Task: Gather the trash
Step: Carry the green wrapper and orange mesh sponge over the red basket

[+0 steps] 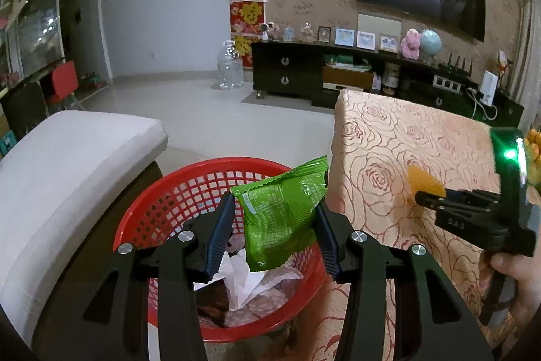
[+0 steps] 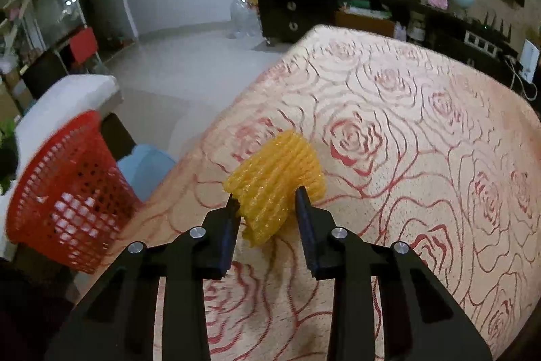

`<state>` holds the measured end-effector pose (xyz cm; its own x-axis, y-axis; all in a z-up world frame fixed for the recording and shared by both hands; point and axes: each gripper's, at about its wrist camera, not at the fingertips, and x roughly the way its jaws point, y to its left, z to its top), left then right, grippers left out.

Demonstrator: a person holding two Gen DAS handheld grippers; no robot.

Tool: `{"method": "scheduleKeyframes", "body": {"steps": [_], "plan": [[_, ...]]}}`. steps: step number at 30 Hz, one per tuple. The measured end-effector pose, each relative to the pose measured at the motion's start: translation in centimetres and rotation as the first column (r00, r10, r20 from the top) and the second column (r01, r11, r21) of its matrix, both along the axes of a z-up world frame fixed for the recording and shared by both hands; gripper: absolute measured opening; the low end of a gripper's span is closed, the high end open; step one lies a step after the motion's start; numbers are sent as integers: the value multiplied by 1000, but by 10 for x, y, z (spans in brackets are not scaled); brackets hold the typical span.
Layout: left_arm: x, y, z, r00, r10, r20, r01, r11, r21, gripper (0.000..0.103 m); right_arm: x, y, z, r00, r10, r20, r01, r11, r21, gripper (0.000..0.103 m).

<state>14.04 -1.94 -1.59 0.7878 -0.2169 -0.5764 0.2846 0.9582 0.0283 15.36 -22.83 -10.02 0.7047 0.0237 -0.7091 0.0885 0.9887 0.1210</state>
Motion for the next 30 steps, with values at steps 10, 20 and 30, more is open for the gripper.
{"method": "scheduleKeyframes", "body": {"steps": [10, 20, 30], "plan": [[-1, 15, 10, 998, 64, 24, -64, 998, 19, 44, -19, 40, 54, 988, 99, 121, -98, 995, -8, 32], [8, 56, 17, 984, 172, 34, -172, 985, -1, 44, -33, 84, 90, 956, 228, 184, -237, 971, 30, 32], [23, 68, 8, 978, 209, 3, -209, 978, 13, 44, -12, 136, 103, 912, 376, 163, -383, 924, 10, 32]]}}
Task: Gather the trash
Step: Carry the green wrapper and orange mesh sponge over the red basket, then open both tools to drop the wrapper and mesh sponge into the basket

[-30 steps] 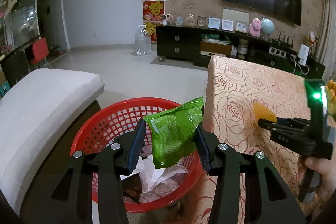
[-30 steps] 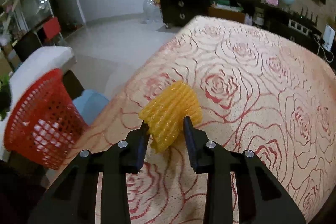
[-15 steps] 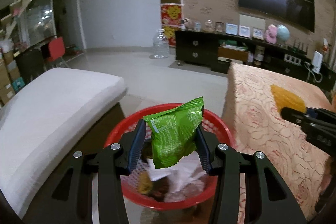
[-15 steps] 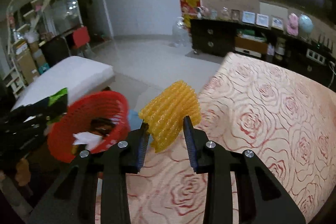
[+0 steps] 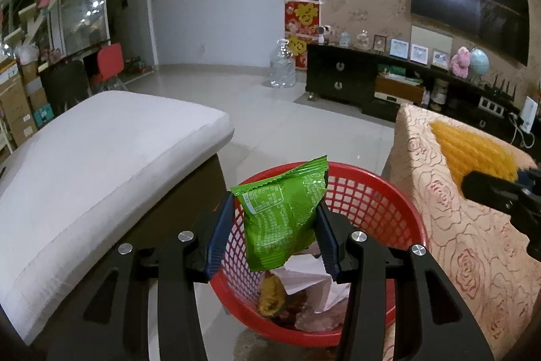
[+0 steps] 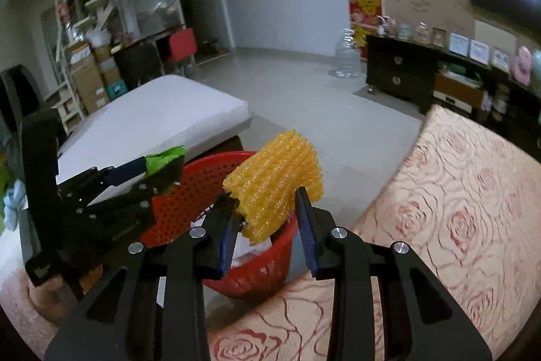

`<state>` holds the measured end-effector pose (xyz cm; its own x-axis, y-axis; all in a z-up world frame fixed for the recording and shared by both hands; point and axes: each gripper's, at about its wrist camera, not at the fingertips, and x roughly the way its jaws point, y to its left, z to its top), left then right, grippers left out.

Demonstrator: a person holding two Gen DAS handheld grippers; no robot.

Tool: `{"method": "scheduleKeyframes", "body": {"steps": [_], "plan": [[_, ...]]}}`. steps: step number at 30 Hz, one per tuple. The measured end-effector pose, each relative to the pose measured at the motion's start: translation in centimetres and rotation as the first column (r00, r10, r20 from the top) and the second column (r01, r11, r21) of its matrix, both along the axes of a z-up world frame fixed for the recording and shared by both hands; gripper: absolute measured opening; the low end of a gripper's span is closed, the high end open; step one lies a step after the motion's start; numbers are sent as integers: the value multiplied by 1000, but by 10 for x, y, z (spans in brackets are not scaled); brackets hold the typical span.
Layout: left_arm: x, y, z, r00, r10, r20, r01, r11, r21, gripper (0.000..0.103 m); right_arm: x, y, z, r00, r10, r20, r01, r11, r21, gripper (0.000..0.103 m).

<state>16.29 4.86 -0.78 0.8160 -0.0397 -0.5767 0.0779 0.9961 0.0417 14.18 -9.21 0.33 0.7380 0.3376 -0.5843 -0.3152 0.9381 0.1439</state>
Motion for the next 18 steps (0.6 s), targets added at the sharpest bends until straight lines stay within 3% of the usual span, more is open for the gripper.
{"method": "scheduleKeyframes", "body": {"steps": [18], "plan": [[9, 2, -11, 999, 8, -37, -7, 1000, 27, 45, 23, 27, -28, 996, 56, -69, -57, 998, -12, 34]]}}
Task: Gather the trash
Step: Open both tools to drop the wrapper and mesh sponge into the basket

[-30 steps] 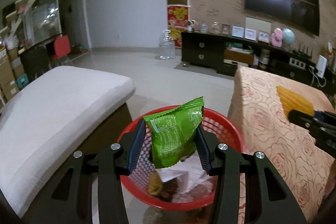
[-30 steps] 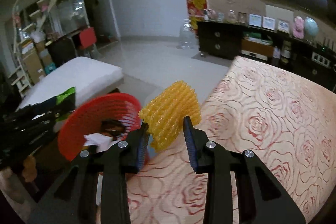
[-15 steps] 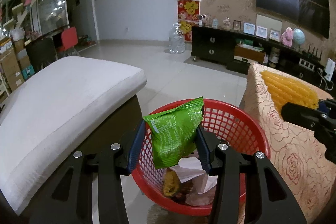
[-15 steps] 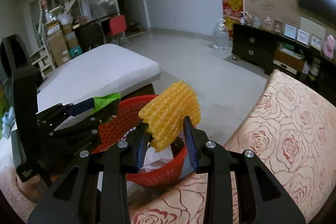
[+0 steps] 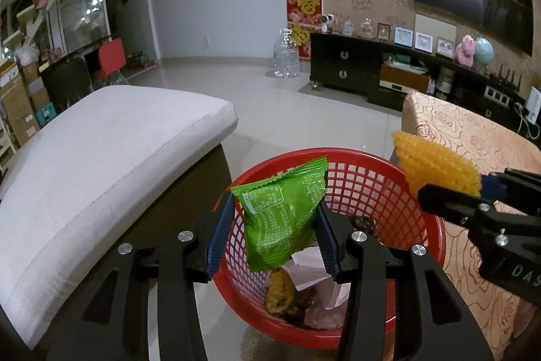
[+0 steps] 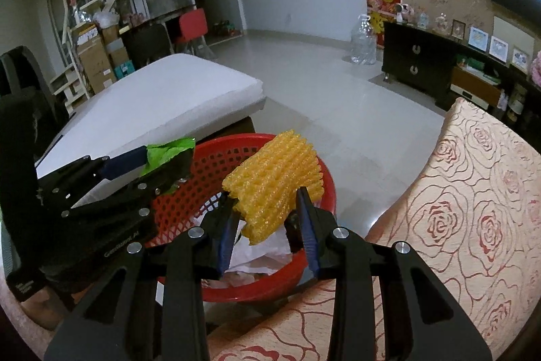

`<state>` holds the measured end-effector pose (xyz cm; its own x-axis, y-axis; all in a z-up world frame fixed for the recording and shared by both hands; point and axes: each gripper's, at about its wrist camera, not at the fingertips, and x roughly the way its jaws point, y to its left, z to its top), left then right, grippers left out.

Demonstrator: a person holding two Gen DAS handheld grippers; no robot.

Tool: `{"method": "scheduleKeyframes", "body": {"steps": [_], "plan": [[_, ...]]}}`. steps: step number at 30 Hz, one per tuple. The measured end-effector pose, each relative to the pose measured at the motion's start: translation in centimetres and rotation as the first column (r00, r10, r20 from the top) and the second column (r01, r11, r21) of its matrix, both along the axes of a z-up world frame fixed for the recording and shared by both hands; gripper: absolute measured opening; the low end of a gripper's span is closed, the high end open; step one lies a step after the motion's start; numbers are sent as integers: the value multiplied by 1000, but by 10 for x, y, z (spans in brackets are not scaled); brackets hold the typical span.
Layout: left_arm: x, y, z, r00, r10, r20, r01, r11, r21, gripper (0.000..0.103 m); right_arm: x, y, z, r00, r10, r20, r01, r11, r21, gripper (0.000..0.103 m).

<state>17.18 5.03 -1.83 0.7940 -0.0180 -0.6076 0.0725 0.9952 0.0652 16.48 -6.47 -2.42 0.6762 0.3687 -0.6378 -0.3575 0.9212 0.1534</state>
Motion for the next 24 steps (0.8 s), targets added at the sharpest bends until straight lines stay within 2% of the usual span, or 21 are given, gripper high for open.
{"method": "scheduleKeyframes", "body": {"steps": [4, 8, 16, 24], "plan": [[1, 3, -2, 1000, -1, -12, 0, 1000, -17, 45, 2, 4, -2, 1000, 12, -8, -12, 1000, 0, 45], [4, 9, -3, 1000, 7, -21, -8, 999, -37, 52, 1, 3, -2, 1000, 11, -5, -11, 1000, 12, 60], [3, 14, 0, 1000, 4, -11, -5, 997, -79, 69, 0, -2, -1, 1000, 5, -12, -5, 999, 51, 69], [2, 22, 5, 999, 30, 11, -29, 993, -113, 78, -3, -11, 4, 1000, -6, -15, 7, 996, 88, 74]]}}
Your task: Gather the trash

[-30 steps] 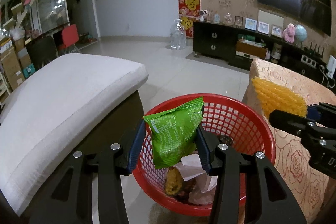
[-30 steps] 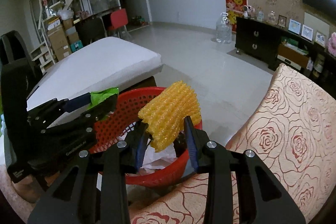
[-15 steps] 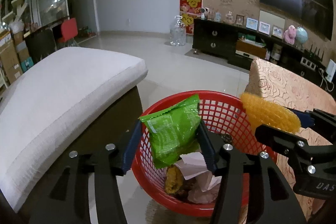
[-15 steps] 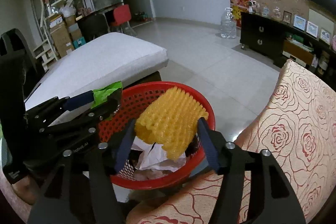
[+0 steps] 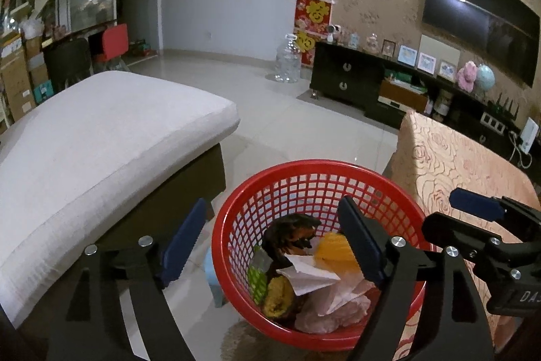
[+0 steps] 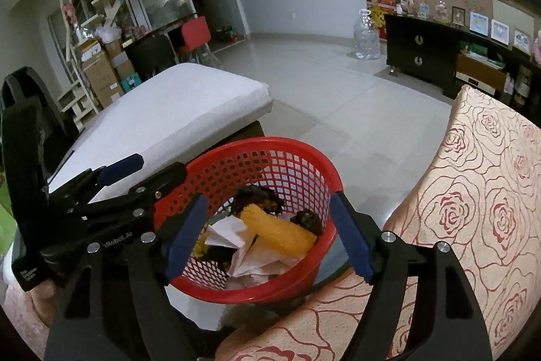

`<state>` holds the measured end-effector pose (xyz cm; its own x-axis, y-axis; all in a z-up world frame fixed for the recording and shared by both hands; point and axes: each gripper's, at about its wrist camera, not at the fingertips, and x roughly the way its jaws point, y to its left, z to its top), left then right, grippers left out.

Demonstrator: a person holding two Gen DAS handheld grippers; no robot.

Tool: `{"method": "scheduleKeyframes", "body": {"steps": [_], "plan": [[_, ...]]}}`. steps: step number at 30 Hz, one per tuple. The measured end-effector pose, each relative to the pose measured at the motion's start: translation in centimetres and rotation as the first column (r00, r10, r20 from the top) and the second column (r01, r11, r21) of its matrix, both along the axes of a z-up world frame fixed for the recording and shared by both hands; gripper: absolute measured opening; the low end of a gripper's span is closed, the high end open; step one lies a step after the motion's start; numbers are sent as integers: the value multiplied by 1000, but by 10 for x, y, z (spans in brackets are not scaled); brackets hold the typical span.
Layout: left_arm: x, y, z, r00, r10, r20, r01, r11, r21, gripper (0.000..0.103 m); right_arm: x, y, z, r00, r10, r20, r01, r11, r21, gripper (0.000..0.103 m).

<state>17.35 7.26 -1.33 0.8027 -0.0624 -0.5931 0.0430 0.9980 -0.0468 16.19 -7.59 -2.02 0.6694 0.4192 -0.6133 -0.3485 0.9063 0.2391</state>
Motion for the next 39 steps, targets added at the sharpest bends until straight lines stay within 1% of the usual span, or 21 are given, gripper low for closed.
{"method": "scheduleKeyframes", "body": {"steps": [6, 10, 12, 18, 22, 26, 31, 35, 39], "plan": [[-3, -3, 2, 1000, -3, 20, 2, 1000, 24, 81, -4, -3, 0, 1000, -26, 16, 26, 999, -24, 79], [-4, -5, 3, 1000, -3, 31, 1, 999, 42, 83, -4, -5, -2, 999, -38, 8, 39, 999, -27, 83], [-5, -5, 3, 999, -2, 32, 1, 999, 43, 83, -4, -6, -3, 999, -51, 11, 51, 998, -29, 86], [-6, -4, 4, 1000, -1, 31, 0, 999, 33, 85, -10, -8, -3, 997, -68, 28, 70, 997, -42, 88], [-8, -4, 3, 999, -4, 36, 3, 999, 32, 86, -14, -9, -3, 995, -86, 48, 88, 995, -54, 94], [-13, -5, 3, 999, -8, 43, 6, 999, 34, 86, -18, -12, -1, 993, -100, 69, 103, 993, -56, 96], [-18, -6, 6, 999, -8, 52, 6, 999, 33, 86, -26, -18, 4, 989, -119, 92, 124, 991, -52, 96], [-30, -7, 6, 998, -4, 58, 1, 999, 40, 86, -38, -24, 8, 985, -131, 109, 138, 989, -61, 96], [-49, -10, 5, 997, 0, 82, -6, 998, 67, 86, -51, -26, 11, 980, -149, 128, 160, 984, -76, 96]]}}
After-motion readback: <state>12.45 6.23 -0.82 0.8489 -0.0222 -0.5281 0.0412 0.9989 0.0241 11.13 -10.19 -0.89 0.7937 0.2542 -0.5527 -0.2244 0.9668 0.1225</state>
